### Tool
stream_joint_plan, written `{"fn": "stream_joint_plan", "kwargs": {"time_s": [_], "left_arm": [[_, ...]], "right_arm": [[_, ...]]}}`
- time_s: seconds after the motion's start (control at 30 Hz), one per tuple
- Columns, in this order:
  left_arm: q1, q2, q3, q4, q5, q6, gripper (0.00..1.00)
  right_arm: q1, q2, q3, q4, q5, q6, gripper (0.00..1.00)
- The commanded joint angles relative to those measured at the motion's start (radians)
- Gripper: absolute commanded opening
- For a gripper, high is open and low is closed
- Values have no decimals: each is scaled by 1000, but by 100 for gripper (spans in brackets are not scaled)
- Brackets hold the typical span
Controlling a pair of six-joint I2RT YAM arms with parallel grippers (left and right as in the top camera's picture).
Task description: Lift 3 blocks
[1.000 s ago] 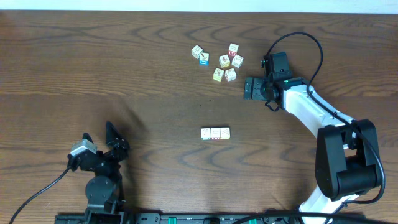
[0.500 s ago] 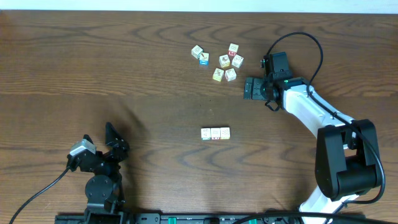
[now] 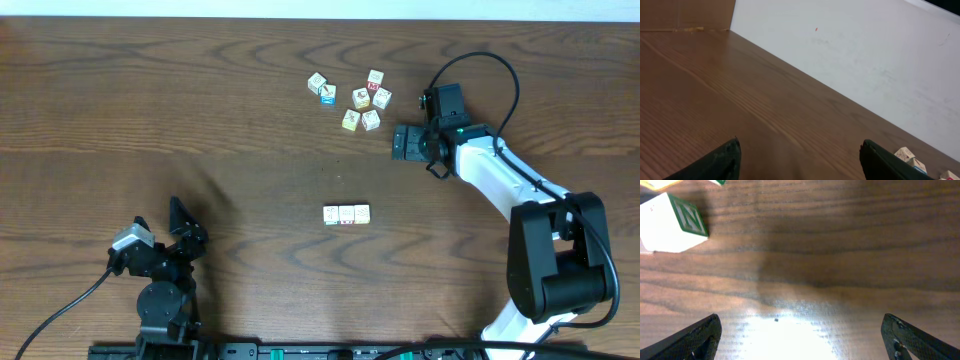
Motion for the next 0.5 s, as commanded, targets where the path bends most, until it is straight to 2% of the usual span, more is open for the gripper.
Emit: {"fn": "stream_joint_plan", "kwargs": {"time_s": [0.0, 0.17, 0.3, 0.37, 0.47], "left_arm": [[6, 1, -17, -40, -3, 13, 77], [6, 1, -17, -40, -3, 13, 77], [6, 1, -17, -40, -3, 13, 77], [6, 1, -17, -40, -3, 13, 77], [6, 1, -17, -40, -3, 13, 77]], "right_arm": [[16, -117, 0, -26, 11, -12, 99], [97, -330, -96, -19, 188, -24, 99], [158, -518, -253, 111, 378, -47, 99], [170, -618, -347, 173, 386, -99, 99], [160, -764, -466, 226, 382, -101, 99]]}}
